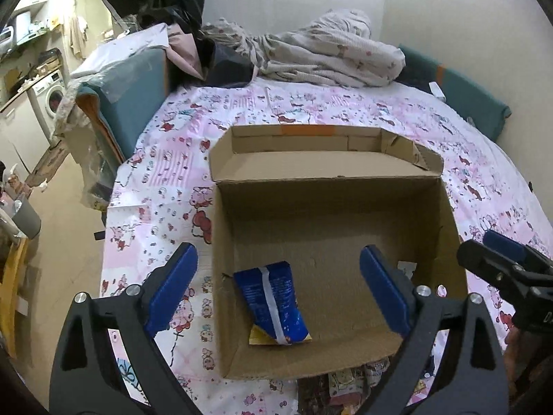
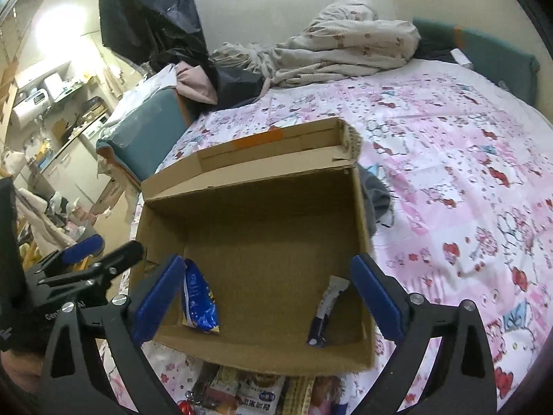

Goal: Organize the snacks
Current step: 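Grasp the small red candy packet with the left gripper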

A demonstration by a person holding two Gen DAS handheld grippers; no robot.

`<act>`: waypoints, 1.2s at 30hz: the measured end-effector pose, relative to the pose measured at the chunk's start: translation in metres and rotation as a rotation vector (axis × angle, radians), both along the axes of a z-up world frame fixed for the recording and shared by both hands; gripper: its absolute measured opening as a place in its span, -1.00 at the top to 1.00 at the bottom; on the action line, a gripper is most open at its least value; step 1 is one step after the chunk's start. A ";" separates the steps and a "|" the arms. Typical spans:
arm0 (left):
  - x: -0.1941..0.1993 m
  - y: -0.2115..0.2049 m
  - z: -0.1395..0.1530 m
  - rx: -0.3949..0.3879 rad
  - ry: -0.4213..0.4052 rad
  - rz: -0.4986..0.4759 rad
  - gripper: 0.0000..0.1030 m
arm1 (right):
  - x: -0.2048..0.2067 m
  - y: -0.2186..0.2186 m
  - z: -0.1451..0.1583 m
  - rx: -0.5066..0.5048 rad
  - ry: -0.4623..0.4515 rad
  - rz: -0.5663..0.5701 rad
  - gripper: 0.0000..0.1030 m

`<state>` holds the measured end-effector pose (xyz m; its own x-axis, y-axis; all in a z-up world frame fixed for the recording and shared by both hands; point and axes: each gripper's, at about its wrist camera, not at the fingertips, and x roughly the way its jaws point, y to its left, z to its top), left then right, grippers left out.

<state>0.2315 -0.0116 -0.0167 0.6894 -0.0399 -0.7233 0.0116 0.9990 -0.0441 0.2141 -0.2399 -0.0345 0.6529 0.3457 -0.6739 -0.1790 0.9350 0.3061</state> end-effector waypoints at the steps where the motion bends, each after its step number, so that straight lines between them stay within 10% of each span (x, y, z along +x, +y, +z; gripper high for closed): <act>1: -0.003 0.002 0.002 -0.003 -0.001 0.003 -0.81 | -0.004 -0.002 0.003 -0.007 0.003 -0.016 -0.92; 36: -0.115 0.061 -0.036 -0.147 0.254 0.118 -0.81 | -0.103 -0.048 -0.022 0.118 0.244 -0.115 -0.93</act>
<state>0.1168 0.0497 -0.0527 0.4936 -0.0873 -0.8653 -0.1340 0.9754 -0.1748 0.1106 -0.2877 -0.0566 0.5160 0.3644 -0.7752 0.0182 0.9001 0.4353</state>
